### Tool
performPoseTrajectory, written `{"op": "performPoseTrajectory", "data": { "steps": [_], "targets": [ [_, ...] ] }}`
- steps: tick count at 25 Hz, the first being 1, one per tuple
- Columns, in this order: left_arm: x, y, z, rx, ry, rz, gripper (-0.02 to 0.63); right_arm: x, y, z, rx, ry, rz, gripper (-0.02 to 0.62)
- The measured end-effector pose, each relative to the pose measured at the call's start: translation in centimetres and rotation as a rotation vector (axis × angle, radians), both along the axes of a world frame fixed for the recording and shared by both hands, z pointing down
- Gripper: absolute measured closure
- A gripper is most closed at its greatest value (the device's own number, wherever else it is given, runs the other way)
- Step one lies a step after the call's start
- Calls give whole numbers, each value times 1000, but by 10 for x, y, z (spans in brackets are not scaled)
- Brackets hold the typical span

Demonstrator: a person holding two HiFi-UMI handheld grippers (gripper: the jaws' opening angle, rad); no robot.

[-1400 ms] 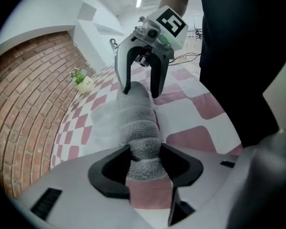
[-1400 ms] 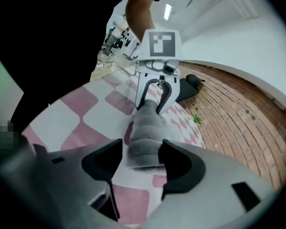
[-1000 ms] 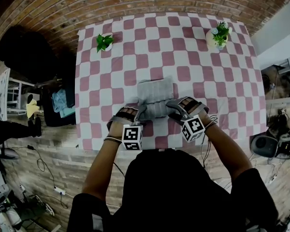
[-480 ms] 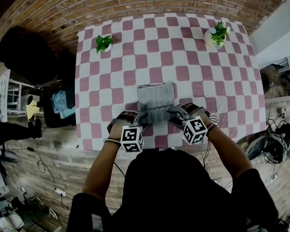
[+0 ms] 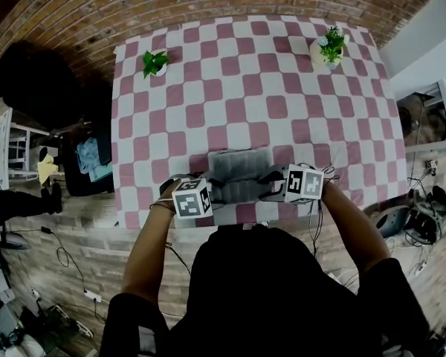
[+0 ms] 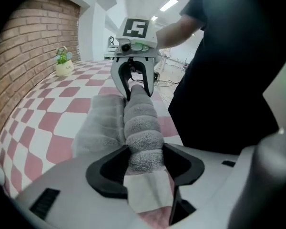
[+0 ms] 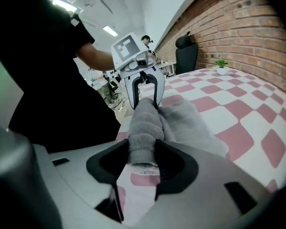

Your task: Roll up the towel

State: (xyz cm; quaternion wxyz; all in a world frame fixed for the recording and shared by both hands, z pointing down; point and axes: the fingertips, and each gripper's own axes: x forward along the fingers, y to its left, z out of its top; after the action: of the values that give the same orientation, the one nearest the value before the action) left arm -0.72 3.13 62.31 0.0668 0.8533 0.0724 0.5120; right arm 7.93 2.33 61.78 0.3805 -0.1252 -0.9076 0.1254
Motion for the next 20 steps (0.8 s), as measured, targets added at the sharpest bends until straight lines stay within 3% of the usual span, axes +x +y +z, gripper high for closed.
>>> {"op": "performPoseTrajectory", "data": {
  "steps": [5, 8, 11, 13, 17, 20],
  "targets": [
    [-11, -44, -13, 35, 77, -196, 367, -1, -33, -11, -29, -58, 179, 407],
    [-18, -68, -19, 93, 109, -321, 382, 3, -58, -19, -9, -119, 344, 407],
    [-24, -98, -25, 191, 144, -467, 439, 13, -98, -27, 97, -156, 549, 408],
    [-27, -117, -25, 258, 128, -539, 472, 15, -120, -31, 207, -145, 627, 408],
    [-34, -136, -1, 377, -45, -517, 543, 6, -125, -63, 447, -185, 609, 451],
    [-33, -136, 14, 407, -121, -478, 534, -15, -82, -88, 599, -216, 424, 472]
  ]
}}
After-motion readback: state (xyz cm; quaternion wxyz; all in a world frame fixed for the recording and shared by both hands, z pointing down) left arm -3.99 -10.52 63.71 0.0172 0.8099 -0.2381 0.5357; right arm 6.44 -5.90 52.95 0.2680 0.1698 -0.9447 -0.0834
